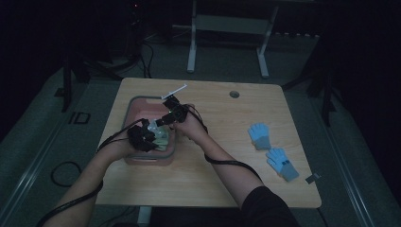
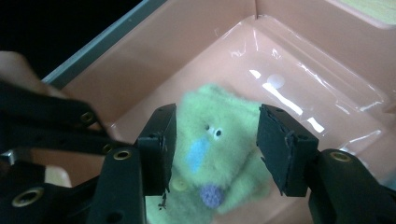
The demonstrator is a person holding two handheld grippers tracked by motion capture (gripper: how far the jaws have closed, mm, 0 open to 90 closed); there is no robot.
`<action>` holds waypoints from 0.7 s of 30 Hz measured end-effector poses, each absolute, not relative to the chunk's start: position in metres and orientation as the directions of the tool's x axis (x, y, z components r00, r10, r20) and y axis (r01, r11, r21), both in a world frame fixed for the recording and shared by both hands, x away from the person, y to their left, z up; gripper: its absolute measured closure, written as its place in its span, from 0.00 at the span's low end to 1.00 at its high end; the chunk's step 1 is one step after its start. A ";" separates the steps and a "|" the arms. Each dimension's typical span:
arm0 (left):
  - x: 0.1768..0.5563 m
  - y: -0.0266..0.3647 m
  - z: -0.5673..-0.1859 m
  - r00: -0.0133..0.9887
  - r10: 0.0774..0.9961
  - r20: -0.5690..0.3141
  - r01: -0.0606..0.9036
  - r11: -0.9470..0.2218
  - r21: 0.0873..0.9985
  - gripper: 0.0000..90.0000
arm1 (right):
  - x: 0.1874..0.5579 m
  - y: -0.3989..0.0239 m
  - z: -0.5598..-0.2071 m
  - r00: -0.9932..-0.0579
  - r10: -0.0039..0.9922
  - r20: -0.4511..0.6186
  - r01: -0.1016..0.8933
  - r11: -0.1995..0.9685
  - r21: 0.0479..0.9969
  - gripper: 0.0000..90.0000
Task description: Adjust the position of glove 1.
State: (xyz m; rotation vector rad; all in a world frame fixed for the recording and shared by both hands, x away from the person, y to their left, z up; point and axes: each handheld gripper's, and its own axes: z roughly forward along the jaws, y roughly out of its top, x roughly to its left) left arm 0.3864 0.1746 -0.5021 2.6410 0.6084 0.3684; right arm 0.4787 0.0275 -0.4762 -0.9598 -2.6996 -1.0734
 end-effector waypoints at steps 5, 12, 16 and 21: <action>0.383 0.177 -0.495 0.843 0.511 0.169 0.388 -0.795 0.467 0.50 | 0.470 0.014 -0.464 -0.821 0.499 0.277 0.548 0.552 0.629 0.44; 0.373 0.176 -0.478 0.808 0.571 0.147 0.416 -0.729 0.544 0.37 | 0.453 -0.017 -0.446 -0.852 0.436 0.290 0.504 0.533 0.680 0.31; 0.368 0.172 -0.471 0.797 0.589 0.133 0.420 -0.698 0.580 0.37 | 0.443 -0.033 -0.444 -0.877 0.394 0.276 0.464 0.540 0.702 0.25; 0.361 0.163 -0.463 0.808 0.579 0.111 0.407 -0.685 0.604 0.37 | 0.434 -0.056 -0.444 -0.881 0.405 0.244 0.444 0.530 0.722 0.25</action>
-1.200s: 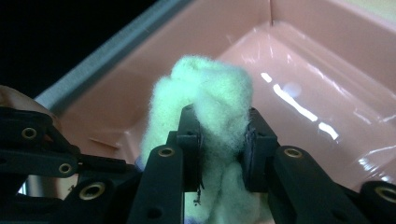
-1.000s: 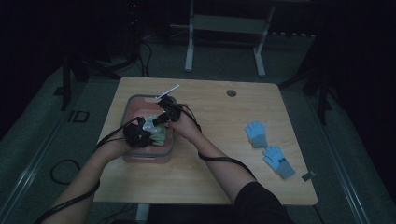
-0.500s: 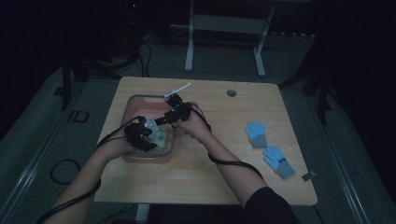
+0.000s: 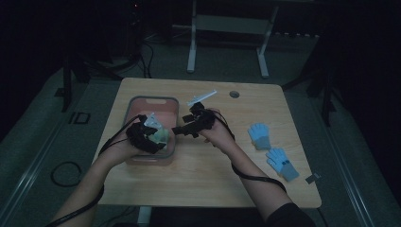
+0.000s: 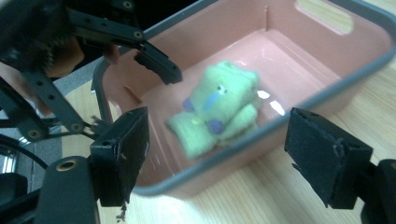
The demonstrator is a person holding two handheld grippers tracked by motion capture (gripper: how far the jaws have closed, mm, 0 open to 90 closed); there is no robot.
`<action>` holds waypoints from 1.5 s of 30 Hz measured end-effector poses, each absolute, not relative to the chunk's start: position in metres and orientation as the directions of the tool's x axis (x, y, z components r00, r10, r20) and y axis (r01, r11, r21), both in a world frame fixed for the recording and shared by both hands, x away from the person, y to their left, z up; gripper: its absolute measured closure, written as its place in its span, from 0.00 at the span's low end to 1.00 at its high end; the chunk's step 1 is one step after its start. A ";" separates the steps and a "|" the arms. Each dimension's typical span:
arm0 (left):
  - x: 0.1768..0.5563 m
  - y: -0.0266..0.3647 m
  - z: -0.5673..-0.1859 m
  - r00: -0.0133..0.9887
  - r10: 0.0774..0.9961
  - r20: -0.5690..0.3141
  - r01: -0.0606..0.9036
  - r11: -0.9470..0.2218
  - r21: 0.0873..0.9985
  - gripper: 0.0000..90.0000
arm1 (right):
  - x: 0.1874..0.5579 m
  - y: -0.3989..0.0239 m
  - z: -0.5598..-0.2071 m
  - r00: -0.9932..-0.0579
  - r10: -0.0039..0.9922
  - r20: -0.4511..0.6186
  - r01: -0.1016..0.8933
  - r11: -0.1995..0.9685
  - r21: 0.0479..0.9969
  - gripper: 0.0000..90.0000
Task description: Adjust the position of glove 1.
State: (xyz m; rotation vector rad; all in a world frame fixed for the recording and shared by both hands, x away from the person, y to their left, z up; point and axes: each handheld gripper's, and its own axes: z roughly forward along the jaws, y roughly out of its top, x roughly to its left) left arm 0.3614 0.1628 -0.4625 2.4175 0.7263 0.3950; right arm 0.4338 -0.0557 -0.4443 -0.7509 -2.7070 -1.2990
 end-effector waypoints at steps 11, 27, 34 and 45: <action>0.356 0.125 -0.454 0.832 0.549 0.079 0.393 -0.683 0.615 0.15 | 0.427 -0.107 -0.456 -0.860 0.456 0.229 0.463 0.511 0.724 0.21; 0.347 0.070 -0.459 0.881 0.467 0.081 0.311 -0.699 0.644 0.03 | 0.416 -0.173 -0.466 -0.841 0.506 0.191 0.465 0.498 0.732 0.16; 0.338 0.046 -0.467 0.897 0.428 0.109 0.259 -0.710 0.654 0.03 | 0.405 -0.197 -0.472 -0.837 0.523 0.160 0.461 0.515 0.723 0.17; 0.330 0.024 -0.487 0.912 0.404 0.075 0.255 -0.700 0.667 0.03 | 0.390 -0.237 -0.480 -0.817 0.553 0.162 0.480 0.498 0.722 0.14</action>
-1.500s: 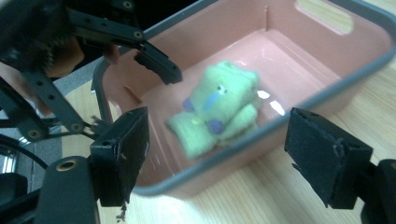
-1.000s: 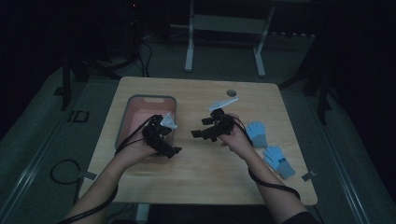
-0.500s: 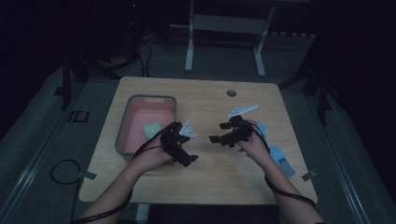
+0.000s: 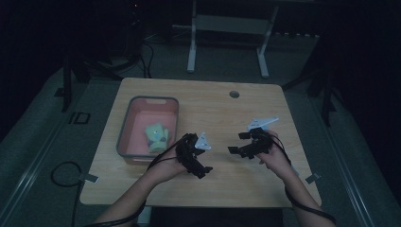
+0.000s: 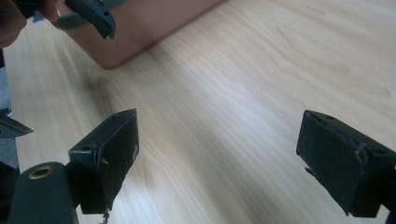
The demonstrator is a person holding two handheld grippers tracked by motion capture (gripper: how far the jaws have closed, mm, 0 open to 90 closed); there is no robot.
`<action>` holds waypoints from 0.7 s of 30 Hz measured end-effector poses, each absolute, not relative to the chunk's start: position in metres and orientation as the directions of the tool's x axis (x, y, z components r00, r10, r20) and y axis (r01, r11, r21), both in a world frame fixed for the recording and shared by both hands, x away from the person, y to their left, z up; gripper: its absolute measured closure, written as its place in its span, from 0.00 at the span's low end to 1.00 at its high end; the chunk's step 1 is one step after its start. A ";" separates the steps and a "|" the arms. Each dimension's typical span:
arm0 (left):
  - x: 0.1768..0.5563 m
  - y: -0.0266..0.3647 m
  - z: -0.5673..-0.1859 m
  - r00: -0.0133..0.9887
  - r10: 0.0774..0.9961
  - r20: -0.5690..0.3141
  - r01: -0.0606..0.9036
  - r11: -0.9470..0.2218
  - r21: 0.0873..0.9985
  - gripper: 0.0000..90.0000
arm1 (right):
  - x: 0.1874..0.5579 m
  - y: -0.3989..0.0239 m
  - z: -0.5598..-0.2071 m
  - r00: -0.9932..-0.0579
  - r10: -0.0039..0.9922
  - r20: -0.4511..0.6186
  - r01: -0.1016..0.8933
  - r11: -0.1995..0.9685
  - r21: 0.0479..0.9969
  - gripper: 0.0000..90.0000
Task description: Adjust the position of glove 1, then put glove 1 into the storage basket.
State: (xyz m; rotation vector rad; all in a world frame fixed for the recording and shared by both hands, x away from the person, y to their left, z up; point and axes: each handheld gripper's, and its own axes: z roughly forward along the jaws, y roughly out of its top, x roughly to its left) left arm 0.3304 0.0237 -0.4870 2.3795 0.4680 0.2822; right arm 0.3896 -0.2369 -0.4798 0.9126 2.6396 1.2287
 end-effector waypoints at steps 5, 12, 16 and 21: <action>0.325 0.014 -0.504 0.921 0.384 0.062 0.252 -0.710 0.657 0.03 | 0.381 -0.253 -0.485 -0.806 0.568 0.166 0.501 0.504 0.704 0.13; 0.316 0.008 -0.523 0.917 0.394 0.064 0.253 -0.698 0.670 0.03 | 0.369 -0.276 -0.490 -0.791 0.600 0.117 0.484 0.497 0.720 0.18; 0.311 0.008 -0.533 0.915 0.399 0.062 0.256 -0.694 0.673 0.03 | 0.365 -0.292 -0.491 -0.770 0.632 0.087 0.486 0.493 0.721 0.24; 0.307 0.011 -0.544 0.901 0.429 0.061 0.267 -0.661 0.702 0.03 | 0.365 -0.318 -0.494 -0.706 0.705 0.063 0.518 0.453 0.726 0.39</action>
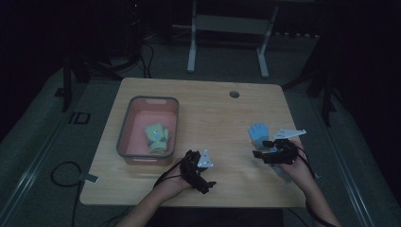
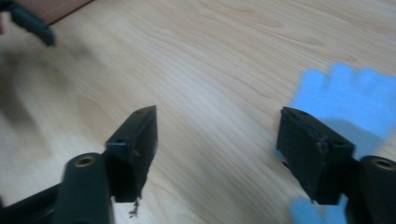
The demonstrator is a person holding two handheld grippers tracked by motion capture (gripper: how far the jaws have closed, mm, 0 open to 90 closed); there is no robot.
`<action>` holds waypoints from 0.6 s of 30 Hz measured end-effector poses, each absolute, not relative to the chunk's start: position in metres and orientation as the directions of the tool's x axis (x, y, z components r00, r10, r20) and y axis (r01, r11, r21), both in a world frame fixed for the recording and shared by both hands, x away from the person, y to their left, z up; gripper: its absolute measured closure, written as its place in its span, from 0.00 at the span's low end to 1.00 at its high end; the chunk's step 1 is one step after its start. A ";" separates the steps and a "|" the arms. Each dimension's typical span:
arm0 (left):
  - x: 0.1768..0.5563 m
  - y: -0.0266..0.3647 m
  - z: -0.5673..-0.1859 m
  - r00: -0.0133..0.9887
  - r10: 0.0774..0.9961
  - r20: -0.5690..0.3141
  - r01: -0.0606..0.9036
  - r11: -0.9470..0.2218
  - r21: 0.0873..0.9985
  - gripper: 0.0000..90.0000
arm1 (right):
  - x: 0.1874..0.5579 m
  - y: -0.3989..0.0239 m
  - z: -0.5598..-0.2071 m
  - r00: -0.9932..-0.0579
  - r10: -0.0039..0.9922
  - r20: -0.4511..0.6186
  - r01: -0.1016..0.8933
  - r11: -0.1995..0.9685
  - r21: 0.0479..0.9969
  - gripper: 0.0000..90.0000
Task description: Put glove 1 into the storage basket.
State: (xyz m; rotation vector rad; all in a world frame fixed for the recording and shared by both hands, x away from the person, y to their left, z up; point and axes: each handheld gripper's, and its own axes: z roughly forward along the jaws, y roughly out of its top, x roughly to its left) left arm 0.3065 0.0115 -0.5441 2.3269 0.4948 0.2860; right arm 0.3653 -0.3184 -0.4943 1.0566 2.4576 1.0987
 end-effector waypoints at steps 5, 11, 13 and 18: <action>0.301 0.018 -0.552 0.882 0.466 0.069 0.267 -0.616 0.741 0.03 | 0.374 -0.338 -0.496 -0.650 0.756 0.073 0.570 0.422 0.705 0.58; 0.299 0.024 -0.559 0.875 0.478 0.072 0.273 -0.612 0.742 0.03 | 0.392 -0.345 -0.498 -0.629 0.776 0.044 0.580 0.431 0.691 0.68; 0.299 0.024 -0.561 0.881 0.467 0.071 0.269 -0.619 0.738 0.03 | 0.401 -0.346 -0.498 -0.630 0.776 0.025 0.569 0.440 0.695 0.71; 0.299 0.026 -0.561 0.878 0.471 0.083 0.262 -0.620 0.740 0.03 | 0.427 -0.343 -0.501 -0.644 0.765 0.014 0.567 0.465 0.680 0.71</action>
